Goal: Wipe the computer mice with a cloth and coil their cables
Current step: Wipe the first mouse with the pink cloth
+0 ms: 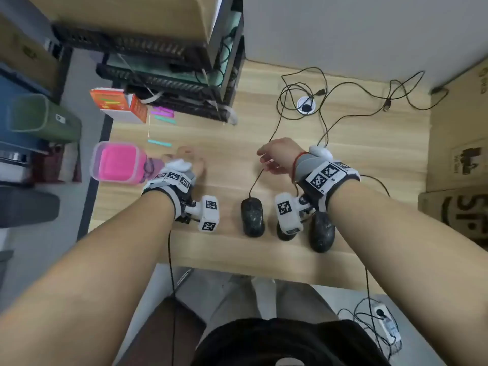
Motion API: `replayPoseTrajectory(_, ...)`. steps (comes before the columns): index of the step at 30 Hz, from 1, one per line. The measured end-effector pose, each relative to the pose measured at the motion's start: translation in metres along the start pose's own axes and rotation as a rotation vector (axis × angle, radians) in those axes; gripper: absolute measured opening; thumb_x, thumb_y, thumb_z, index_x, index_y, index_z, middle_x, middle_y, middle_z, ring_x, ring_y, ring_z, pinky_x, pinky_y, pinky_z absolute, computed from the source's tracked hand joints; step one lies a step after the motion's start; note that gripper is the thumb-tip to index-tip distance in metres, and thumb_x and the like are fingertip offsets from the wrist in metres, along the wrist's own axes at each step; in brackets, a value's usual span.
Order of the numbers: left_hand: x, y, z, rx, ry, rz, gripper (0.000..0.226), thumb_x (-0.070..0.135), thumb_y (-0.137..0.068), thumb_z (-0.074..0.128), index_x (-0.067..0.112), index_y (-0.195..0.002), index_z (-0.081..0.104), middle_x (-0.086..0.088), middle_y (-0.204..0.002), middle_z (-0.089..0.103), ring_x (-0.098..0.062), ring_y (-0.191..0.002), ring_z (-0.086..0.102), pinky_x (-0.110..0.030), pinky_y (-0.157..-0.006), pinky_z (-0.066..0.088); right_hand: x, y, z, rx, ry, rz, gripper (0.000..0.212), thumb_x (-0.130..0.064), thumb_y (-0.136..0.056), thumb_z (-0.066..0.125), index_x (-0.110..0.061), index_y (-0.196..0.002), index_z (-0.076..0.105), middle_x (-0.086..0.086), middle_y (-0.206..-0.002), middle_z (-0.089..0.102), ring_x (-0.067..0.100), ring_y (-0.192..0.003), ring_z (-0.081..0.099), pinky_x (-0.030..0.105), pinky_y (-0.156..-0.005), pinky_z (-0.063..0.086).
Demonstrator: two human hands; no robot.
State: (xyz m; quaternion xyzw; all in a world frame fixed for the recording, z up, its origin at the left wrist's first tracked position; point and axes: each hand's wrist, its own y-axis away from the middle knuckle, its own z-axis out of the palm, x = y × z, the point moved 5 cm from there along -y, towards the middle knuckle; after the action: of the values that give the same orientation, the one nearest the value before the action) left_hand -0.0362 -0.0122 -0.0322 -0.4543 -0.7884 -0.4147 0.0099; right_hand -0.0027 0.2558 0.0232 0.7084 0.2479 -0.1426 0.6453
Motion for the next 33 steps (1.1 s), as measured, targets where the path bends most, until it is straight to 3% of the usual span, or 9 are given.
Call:
replayPoseTrajectory(4, -0.032, -0.019, -0.007, -0.081, -0.160, -0.036, 0.054, 0.028, -0.080, 0.069, 0.016, -0.130, 0.052, -0.011, -0.125, 0.055, -0.029, -0.093, 0.052, -0.036, -0.087, 0.036, 0.003, -0.019, 0.019, -0.018, 0.062, 0.030, 0.008, -0.014, -0.090, 0.058, -0.008, -0.086, 0.061, 0.005, -0.073, 0.061, 0.020, -0.049, 0.056, 0.020, -0.048, 0.046)
replayPoseTrajectory(11, -0.043, -0.027, -0.001, -0.004, -0.098, -0.076, 0.062, 0.033, -0.088, 0.065, 0.011, -0.144, 0.046, -0.017, -0.144, 0.051, -0.031, -0.126, 0.052, -0.042, -0.106, 0.040, 0.006, -0.036, 0.037, -0.036, 0.061, 0.041, 0.010, -0.018, -0.089, 0.060, -0.009, -0.088, 0.063, 0.004, -0.074, 0.064, 0.020, -0.050, 0.058, 0.022, -0.052, 0.047)
replayPoseTrajectory(15, -0.028, -0.014, -0.006, -0.007, -0.074, -0.094, 0.050, 0.030, -0.090, 0.063, 0.003, -0.132, 0.058, -0.018, -0.131, 0.061, -0.031, -0.115, 0.061, -0.028, -0.083, 0.053, 0.005, -0.034, 0.043, -0.047, 0.049, 0.041, 0.010, -0.018, -0.091, 0.058, -0.010, -0.088, 0.063, 0.003, -0.073, 0.061, 0.018, -0.049, 0.056, 0.019, -0.049, 0.045)
replayPoseTrajectory(19, 0.011, 0.016, 0.006, -0.127, 0.301, -0.072, 0.024, 0.018, -0.099, 0.056, -0.002, -0.109, 0.064, 0.006, -0.054, 0.067, -0.002, -0.039, 0.058, -0.014, -0.041, 0.047, -0.001, -0.026, 0.046, -0.088, 0.027, 0.001, 0.018, -0.019, -0.092, 0.057, -0.008, -0.105, 0.062, 0.005, -0.083, 0.062, 0.021, -0.057, 0.058, 0.024, -0.054, 0.050)
replayPoseTrajectory(21, 0.037, 0.039, 0.001, -0.066, 0.382, -0.018, 0.021, 0.023, -0.095, 0.065, 0.010, -0.078, 0.067, 0.012, -0.037, 0.056, 0.000, -0.032, 0.053, -0.015, -0.039, 0.046, -0.006, -0.015, 0.042, -0.116, 0.019, -0.069, 0.015, -0.023, -0.091, 0.058, -0.013, -0.102, 0.063, 0.007, -0.095, 0.065, 0.023, -0.068, 0.062, 0.031, -0.065, 0.056)
replayPoseTrajectory(24, 0.063, 0.062, 0.012, -0.155, 0.456, 0.018, 0.026, 0.030, -0.093, 0.066, 0.018, -0.070, 0.066, 0.003, -0.060, 0.067, -0.010, -0.047, 0.059, -0.026, -0.057, 0.054, -0.007, -0.004, 0.040, -0.162, 0.000, -0.085, 0.015, -0.029, -0.089, 0.062, -0.016, -0.095, 0.065, 0.008, -0.101, 0.067, 0.024, -0.076, 0.062, 0.036, -0.075, 0.057)
replayPoseTrajectory(27, 0.088, 0.080, 0.028, -0.257, 0.554, 0.026, 0.022, 0.019, -0.101, 0.055, 0.017, -0.080, 0.062, -0.008, -0.078, 0.069, -0.010, -0.044, 0.064, -0.024, -0.048, 0.054, -0.005, 0.008, 0.036, -0.176, -0.081, -0.070, 0.032, -0.037, -0.092, 0.061, -0.006, -0.096, 0.065, 0.019, -0.092, 0.064, 0.030, -0.074, 0.061, 0.039, -0.074, 0.054)
replayPoseTrajectory(30, 0.103, 0.095, 0.039, -0.326, 0.588, 0.041, 0.026, 0.010, -0.104, 0.044, 0.017, -0.083, 0.058, -0.006, -0.081, 0.069, -0.006, -0.042, 0.063, -0.020, -0.043, 0.053, -0.001, 0.019, 0.022, -0.151, -0.215, -0.148, 0.024, -0.016, -0.096, 0.058, 0.008, -0.102, 0.060, 0.023, -0.076, 0.058, 0.029, -0.060, 0.058, 0.032, -0.054, 0.048)
replayPoseTrajectory(33, 0.098, 0.095, 0.040, -0.328, 0.576, 0.001, 0.021, 0.005, -0.099, 0.050, 0.017, -0.085, 0.058, -0.004, -0.079, 0.066, -0.009, -0.046, 0.060, -0.019, -0.039, 0.048, 0.013, 0.018, -0.001, -0.041, -0.206, -0.158, 0.026, 0.006, -0.093, 0.052, 0.006, -0.116, 0.064, 0.029, -0.100, 0.067, 0.034, -0.080, 0.065, 0.044, -0.079, 0.058)
